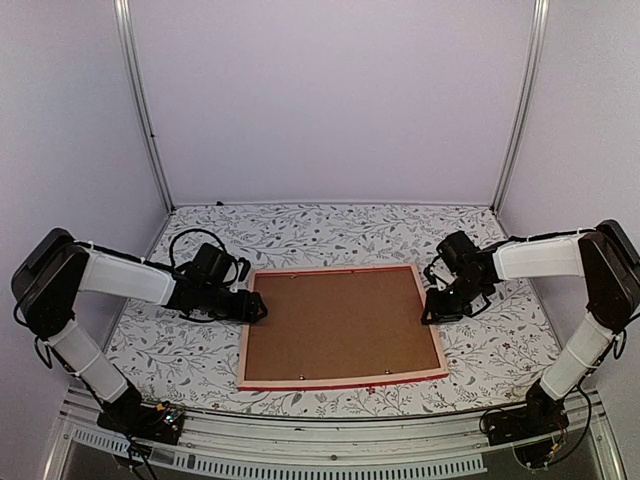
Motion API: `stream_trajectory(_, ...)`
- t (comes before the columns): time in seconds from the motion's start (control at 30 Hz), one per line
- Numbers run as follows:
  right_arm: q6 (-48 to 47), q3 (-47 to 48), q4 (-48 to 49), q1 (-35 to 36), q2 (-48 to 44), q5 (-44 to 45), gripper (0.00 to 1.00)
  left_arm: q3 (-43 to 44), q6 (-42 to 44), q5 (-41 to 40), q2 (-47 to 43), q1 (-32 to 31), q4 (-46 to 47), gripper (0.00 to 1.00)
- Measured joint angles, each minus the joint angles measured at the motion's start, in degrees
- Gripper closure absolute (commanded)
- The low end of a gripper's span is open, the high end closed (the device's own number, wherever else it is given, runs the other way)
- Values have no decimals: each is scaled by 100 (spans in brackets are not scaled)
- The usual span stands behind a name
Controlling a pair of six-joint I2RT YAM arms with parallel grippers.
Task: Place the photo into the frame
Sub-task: Press the fastener onto the backboard.
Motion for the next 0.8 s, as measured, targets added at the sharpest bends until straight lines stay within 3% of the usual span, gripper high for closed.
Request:
stream_trajectory(0.27,-26,0,22,0,0,-4,79,0,0,0,26,0,50,24)
stream_trajectory(0.4,-85,2,17,0,0,-31,62,0,0,0,33,0,68,23)
stream_trajectory(0.57,-162,2,83,4,2,-192,54,0,0,2,39,-2,90,23)
stream_trajectory(0.8,-127,9,98,-2,2,-210,57,11,2,2,52,-2,94,23)
